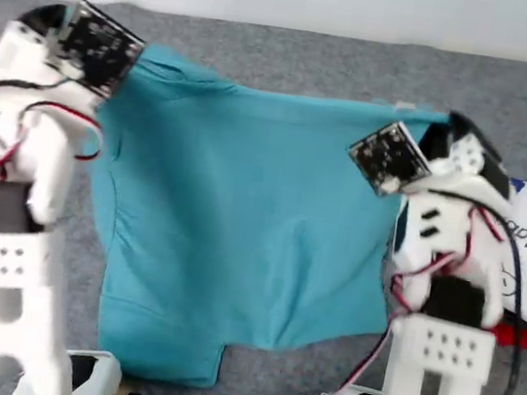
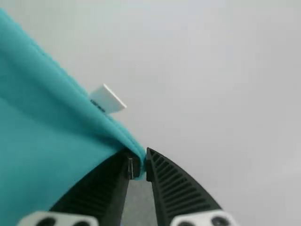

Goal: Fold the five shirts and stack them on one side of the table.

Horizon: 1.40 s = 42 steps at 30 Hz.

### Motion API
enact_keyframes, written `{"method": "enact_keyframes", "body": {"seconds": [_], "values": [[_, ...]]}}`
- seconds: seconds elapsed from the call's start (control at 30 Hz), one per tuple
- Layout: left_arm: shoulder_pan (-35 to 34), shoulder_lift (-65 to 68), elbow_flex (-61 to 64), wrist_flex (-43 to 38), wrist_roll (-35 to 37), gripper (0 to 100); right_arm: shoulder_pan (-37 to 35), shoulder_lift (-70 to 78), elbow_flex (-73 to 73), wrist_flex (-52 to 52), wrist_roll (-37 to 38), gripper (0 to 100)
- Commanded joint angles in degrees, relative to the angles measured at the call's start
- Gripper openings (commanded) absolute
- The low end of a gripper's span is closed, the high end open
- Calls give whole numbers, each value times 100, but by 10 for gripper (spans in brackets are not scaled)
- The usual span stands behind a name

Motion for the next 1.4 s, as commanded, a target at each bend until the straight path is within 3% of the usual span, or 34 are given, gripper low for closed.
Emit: {"method": "enact_keyframes", "body": {"seconds": [0.0,0.2,0.53,0.7,1.03,1.3,1.37], "values": [[26,413,180,-1011,-387,6,-4,875,-229,-1209,132,9],[-123,1609,-215,-1653,-818,6,13,2571,-1319,-2044,457,9],[-97,3200,-1798,-1591,-818,6,13,4699,-3411,-2044,466,9],[62,3007,-2114,-97,-818,6,4,4716,-3332,-1631,466,9],[536,2251,-2132,3305,-826,6,13,4136,-3314,1798,466,9],[932,2171,-2123,5758,-826,6,75,3890,-3314,3714,466,9],[1029,2154,-2044,6031,-791,6,84,3846,-3314,4180,466,9]]}}
